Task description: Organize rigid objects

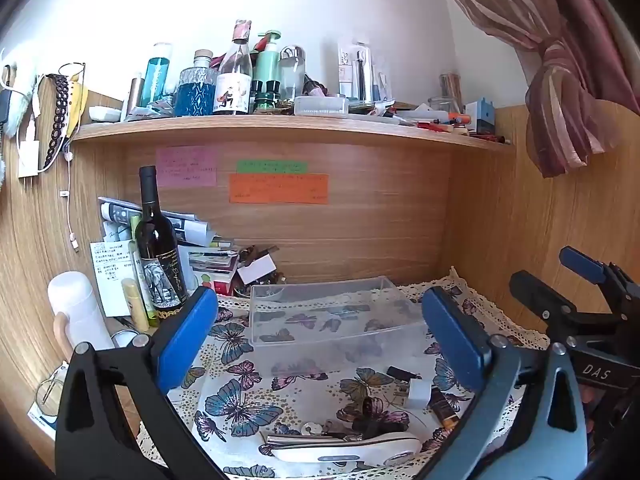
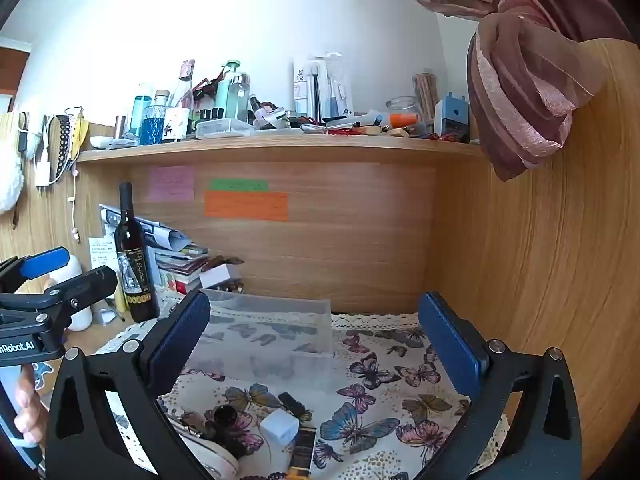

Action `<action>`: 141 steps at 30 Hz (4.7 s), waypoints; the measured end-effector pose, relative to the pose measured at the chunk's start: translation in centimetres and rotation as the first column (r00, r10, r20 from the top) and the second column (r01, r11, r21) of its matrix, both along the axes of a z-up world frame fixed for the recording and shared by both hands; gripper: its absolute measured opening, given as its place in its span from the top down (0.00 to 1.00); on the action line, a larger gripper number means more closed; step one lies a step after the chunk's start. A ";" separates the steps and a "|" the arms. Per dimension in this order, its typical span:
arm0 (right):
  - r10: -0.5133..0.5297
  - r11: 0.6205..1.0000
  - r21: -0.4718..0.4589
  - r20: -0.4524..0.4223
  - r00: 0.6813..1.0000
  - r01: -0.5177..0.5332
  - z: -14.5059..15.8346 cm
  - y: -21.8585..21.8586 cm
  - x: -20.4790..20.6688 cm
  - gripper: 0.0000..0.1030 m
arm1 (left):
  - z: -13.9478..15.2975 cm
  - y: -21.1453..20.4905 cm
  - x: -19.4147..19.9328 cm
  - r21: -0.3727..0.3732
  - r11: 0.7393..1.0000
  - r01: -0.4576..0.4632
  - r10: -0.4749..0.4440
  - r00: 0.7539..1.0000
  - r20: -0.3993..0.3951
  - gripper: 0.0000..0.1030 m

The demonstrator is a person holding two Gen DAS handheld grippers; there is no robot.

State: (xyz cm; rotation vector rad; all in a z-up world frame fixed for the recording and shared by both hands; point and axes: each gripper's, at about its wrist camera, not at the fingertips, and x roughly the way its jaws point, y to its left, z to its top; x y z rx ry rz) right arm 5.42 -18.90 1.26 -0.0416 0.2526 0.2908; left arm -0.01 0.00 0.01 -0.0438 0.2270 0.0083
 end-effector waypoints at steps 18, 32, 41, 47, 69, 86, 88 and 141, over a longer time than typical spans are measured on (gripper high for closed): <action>-0.019 1.000 -0.003 0.020 1.000 0.019 -0.2 0.1 -0.4 0.00 | 0.7 -0.9 -0.7 0.024 1.000 0.015 -0.016 0.999 0.034 0.00; -0.019 1.000 -0.004 0.026 0.999 0.019 0.1 0.1 -0.7 0.00 | 0.7 -1.0 -0.8 0.022 0.999 0.025 -0.026 0.999 0.035 0.00; -0.018 1.000 -0.004 0.028 0.999 0.018 0.2 0.4 -0.7 0.00 | 0.7 -1.0 -1.0 0.023 0.999 0.025 -0.026 0.999 0.040 0.00; -0.019 1.000 -0.003 0.032 0.999 0.019 0.2 0.3 -0.8 0.00 | 0.7 -1.0 -1.0 0.023 0.999 0.026 -0.027 0.999 0.041 0.00; -0.019 1.000 -0.002 0.032 0.999 0.019 0.5 0.4 -0.8 0.00 | 0.9 -1.0 -1.0 0.025 0.999 0.032 -0.033 0.998 0.044 0.00; -0.015 1.000 -0.002 0.033 0.999 0.015 0.5 0.5 -0.9 0.00 | 0.6 -1.2 -0.8 0.028 0.999 0.036 -0.038 0.998 0.042 0.00; -0.012 1.000 -0.005 0.030 0.999 0.012 0.5 0.6 -0.9 0.00 | 0.6 -1.2 -0.7 0.027 0.999 0.040 -0.041 0.998 0.040 0.00; 0.069 0.980 -0.105 -0.619 0.782 -0.170 -15.6 0.2 6.1 0.79 | -14.9 -5.6 5.5 0.023 0.951 0.310 -0.259 0.832 -0.491 0.34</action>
